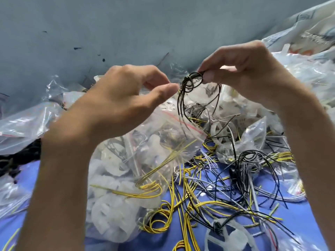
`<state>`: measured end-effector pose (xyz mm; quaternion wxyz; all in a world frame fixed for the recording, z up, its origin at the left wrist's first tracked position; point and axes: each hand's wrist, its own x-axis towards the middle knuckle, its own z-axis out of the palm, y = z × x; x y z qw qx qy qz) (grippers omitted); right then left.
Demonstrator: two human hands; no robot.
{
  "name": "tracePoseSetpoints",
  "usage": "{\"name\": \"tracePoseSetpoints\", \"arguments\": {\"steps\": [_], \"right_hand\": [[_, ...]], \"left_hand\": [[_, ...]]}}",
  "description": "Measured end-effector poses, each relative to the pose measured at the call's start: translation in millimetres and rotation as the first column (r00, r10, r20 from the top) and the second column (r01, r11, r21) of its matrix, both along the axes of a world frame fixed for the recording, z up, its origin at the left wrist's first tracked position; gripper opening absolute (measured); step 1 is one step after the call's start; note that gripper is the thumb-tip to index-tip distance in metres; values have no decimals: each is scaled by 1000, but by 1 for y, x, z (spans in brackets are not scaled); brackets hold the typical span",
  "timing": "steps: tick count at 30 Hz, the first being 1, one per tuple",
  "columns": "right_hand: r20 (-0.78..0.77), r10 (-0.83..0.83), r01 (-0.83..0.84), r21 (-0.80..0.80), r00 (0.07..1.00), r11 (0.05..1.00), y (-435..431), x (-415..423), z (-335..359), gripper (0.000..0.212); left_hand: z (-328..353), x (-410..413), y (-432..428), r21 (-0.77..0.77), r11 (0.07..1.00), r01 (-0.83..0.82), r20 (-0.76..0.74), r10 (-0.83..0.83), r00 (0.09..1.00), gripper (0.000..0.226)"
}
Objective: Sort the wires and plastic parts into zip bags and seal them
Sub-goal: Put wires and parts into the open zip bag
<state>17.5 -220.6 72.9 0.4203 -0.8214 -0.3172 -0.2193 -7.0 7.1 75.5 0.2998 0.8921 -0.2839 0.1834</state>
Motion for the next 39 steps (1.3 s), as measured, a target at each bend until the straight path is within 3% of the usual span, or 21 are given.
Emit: {"name": "tracePoseSetpoints", "arguments": {"steps": [7,11,15,19,23,33,39], "right_hand": [[-15,189,-179,262,982,948,15,-4,-1,26],[0,184,-175,303,983,937,20,-6,0,25],[-18,198,-183,314,980,932,25,-7,-2,25],[25,-27,21,225,999,974,24,-6,-1,20],[165,-265,248,118,950,961,26,-6,-2,13],[249,-417,404,103,874,909,31,-9,-1,9],[237,-383,368,107,893,924,27,-8,1,9]], "left_hand": [[-4,0,-19,-180,982,-62,29,68,997,4],[-6,3,-19,-255,959,-121,-31,117,993,13],[-12,5,-21,-223,963,-151,-33,147,989,19],[-13,5,-20,-183,962,-202,-15,203,979,15],[-13,5,-17,-114,964,-238,1,240,971,15],[-10,3,-15,-116,972,-205,-39,202,979,20],[-10,2,-19,-133,975,-177,-33,174,984,18]]}}
